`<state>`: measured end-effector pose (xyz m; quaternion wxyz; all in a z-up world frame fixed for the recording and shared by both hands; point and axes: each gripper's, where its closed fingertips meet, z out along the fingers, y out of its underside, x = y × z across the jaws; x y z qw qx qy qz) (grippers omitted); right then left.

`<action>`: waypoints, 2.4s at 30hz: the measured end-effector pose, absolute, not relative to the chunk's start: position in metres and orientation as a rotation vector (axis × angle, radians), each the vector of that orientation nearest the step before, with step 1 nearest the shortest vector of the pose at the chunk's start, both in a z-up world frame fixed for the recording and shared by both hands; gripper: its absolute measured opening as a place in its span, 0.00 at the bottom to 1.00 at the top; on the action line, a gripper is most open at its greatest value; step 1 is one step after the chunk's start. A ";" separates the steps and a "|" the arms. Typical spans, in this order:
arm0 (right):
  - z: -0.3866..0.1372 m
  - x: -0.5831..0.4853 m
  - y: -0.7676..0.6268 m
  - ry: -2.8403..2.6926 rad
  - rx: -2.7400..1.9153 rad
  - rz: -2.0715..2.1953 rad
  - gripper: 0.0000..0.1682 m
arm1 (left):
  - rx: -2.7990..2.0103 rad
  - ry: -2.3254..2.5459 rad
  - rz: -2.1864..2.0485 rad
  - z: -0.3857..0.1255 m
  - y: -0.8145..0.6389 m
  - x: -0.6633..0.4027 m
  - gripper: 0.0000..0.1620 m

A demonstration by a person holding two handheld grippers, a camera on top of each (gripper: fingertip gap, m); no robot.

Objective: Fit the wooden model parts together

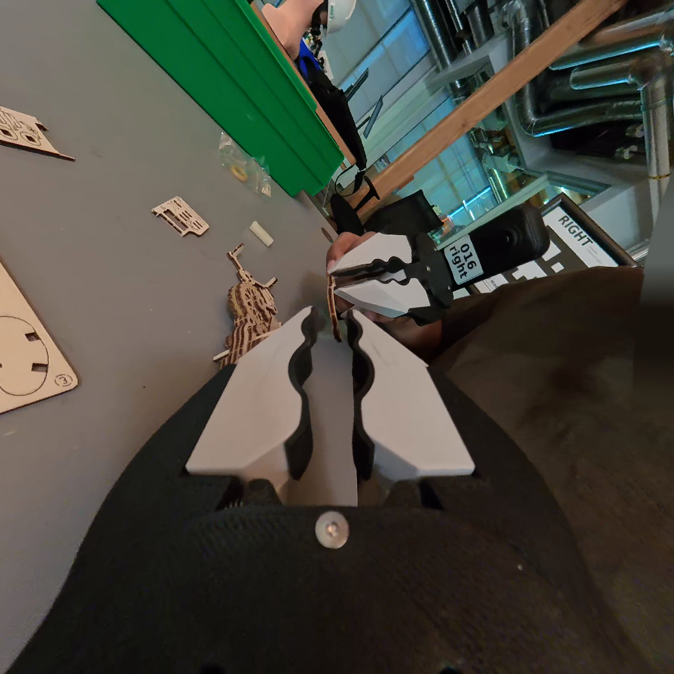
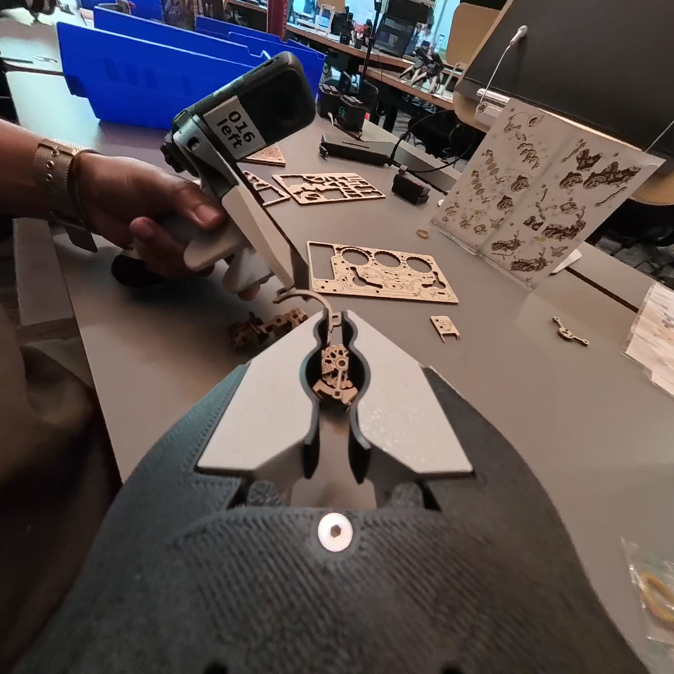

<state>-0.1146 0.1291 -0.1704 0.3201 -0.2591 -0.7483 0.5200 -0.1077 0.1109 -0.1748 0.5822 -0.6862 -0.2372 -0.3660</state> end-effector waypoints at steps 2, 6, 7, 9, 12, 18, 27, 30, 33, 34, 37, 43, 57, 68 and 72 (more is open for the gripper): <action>-0.169 -0.115 0.131 -1.960 -0.709 1.400 0.03 | -1.600 -0.552 -0.857 -0.174 0.111 -0.108 0.09; -0.168 -0.117 0.136 -1.950 -0.760 1.446 0.03 | -1.595 -0.546 -0.863 -0.173 0.111 -0.107 0.12; -0.168 -0.118 0.138 -1.946 -0.768 1.450 0.03 | -1.595 -0.545 -0.864 -0.173 0.111 -0.107 0.12; -0.168 -0.119 0.142 -1.938 -0.784 1.455 0.03 | -1.592 -0.544 -0.866 -0.173 0.111 -0.108 0.12; -0.168 -0.121 0.146 -1.929 -0.810 1.471 0.03 | -1.587 -0.547 -0.870 -0.172 0.111 -0.108 0.13; -0.167 -0.124 0.150 -1.916 -0.858 1.515 0.03 | -1.577 -0.551 -0.880 -0.171 0.110 -0.110 0.14; -0.165 -0.126 0.156 -1.902 -0.913 1.567 0.03 | -1.600 -0.503 -0.924 -0.171 0.111 -0.099 0.09; -0.165 -0.126 0.157 -1.897 -0.926 1.581 0.03 | -1.613 -0.494 -0.912 -0.172 0.111 -0.098 0.09; -0.165 -0.127 0.158 -1.895 -0.936 1.590 0.03 | -1.616 -0.489 -0.915 -0.172 0.111 -0.097 0.09; -0.165 -0.127 0.158 -1.894 -0.939 1.592 0.03 | -1.616 -0.488 -0.916 -0.172 0.111 -0.097 0.08; -0.164 -0.127 0.159 -1.893 -0.944 1.597 0.03 | -1.621 -0.484 -0.914 -0.172 0.111 -0.096 0.08; -0.165 -0.127 0.159 -1.893 -0.947 1.602 0.03 | -1.629 -0.478 -0.909 -0.173 0.111 -0.095 0.08; -0.164 -0.128 0.161 -1.888 -0.964 1.618 0.03 | -1.633 -0.475 -0.910 -0.174 0.111 -0.094 0.08; -0.164 -0.128 0.161 -1.888 -0.970 1.623 0.03 | -1.632 -0.475 -0.911 -0.174 0.111 -0.095 0.07; -0.164 -0.128 0.161 -1.888 -0.971 1.625 0.03 | -1.632 -0.476 -0.911 -0.174 0.111 -0.095 0.07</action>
